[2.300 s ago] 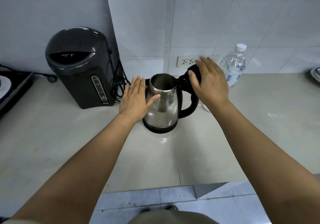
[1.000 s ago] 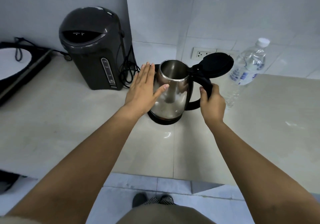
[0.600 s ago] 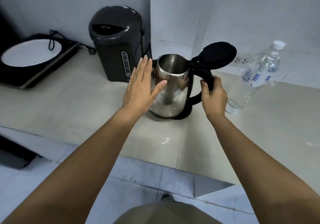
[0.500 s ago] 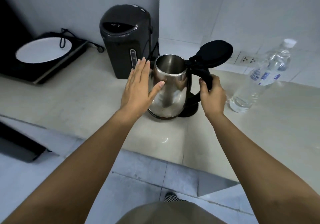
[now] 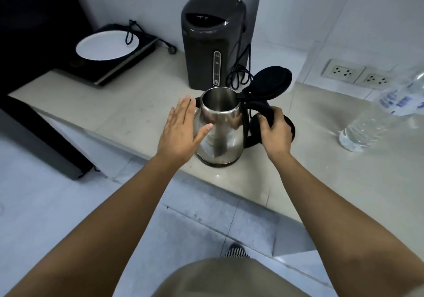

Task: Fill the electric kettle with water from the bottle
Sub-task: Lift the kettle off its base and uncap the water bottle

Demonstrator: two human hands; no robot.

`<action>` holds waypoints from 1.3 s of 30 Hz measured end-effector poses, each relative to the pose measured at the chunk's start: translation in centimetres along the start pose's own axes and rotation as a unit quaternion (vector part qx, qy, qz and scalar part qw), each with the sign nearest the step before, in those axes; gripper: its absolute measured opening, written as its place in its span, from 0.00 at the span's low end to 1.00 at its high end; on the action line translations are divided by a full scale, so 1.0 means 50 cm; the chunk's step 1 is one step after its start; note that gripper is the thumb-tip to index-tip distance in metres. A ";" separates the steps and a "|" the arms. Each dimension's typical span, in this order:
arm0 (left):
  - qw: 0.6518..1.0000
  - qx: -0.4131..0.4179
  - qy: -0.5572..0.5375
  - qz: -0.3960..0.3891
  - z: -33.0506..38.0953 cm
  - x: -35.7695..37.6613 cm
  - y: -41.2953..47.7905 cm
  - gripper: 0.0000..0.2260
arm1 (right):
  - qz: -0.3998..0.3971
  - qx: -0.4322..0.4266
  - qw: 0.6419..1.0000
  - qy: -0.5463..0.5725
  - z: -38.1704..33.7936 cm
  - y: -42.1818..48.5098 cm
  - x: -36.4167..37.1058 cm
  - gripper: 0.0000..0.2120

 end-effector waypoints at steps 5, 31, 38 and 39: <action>1.000 -0.005 0.024 -0.007 -0.002 0.005 0.015 0.38 | -0.017 0.020 0.999 0.019 0.009 0.018 0.022 0.15; 1.000 0.027 -0.010 0.010 0.088 0.027 -0.025 0.38 | -0.071 -0.006 0.985 -0.156 0.063 -0.024 -0.052 0.26; 0.986 0.143 -0.053 -0.060 0.199 0.079 -0.101 0.33 | -0.056 0.020 0.972 -0.227 0.127 -0.108 -0.167 0.27; 0.985 0.150 -0.049 -0.072 0.211 0.089 -0.104 0.33 | -0.050 0.023 0.971 -0.231 0.131 -0.111 -0.178 0.28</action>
Point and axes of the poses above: each hand's wrist, its own y-axis towards the middle knuckle, its own x-axis out of the palm, z = x × y, the point moved 2 cm from there along y, towards the middle knuckle, and after that the axes turned 7 degrees about -x, right-handed, at the moved point
